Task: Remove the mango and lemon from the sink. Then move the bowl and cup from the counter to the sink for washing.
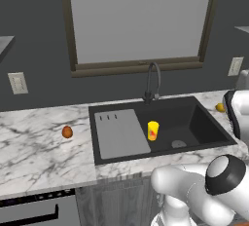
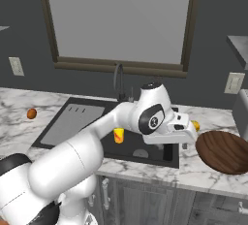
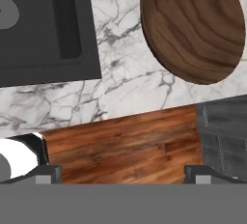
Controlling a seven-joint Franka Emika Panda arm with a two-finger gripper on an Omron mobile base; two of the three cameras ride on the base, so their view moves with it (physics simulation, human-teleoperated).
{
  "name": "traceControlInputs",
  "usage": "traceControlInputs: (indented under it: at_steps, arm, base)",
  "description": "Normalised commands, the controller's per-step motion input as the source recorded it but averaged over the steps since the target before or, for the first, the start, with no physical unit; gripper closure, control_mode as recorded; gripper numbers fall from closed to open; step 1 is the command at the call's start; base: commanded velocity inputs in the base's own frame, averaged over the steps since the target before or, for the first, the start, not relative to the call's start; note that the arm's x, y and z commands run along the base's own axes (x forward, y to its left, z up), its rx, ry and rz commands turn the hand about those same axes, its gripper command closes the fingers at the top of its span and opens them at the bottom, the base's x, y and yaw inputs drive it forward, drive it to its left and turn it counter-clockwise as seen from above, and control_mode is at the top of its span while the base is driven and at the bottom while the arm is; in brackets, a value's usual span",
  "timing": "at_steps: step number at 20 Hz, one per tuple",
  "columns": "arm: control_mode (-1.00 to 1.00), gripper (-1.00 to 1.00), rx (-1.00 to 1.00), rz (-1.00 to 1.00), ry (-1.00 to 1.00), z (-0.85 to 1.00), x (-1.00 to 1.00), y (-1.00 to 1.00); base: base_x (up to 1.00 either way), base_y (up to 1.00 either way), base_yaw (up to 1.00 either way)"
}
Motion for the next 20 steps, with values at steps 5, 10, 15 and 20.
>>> traceControlInputs:
  at_steps: [5, 10, 15, 20]
  arm:
    - [-1.00, -1.00, -0.05, 0.01, -0.01, -0.05, 0.05, -0.07]
    - [-1.00, -1.00, -0.03, 0.03, 0.00, -0.01, 0.10, -0.06]
    - [-1.00, -1.00, -0.01, 0.03, 0.00, 0.00, 0.11, -0.07]
    - [-1.00, -1.00, -0.01, 0.03, 0.00, -0.03, 0.16, -0.10]
  base:
    - [0.00, 0.00, 0.00]
    - [0.00, 0.00, 0.00]
    - [0.00, 0.00, 0.00]
    - [0.00, 0.00, 0.00]
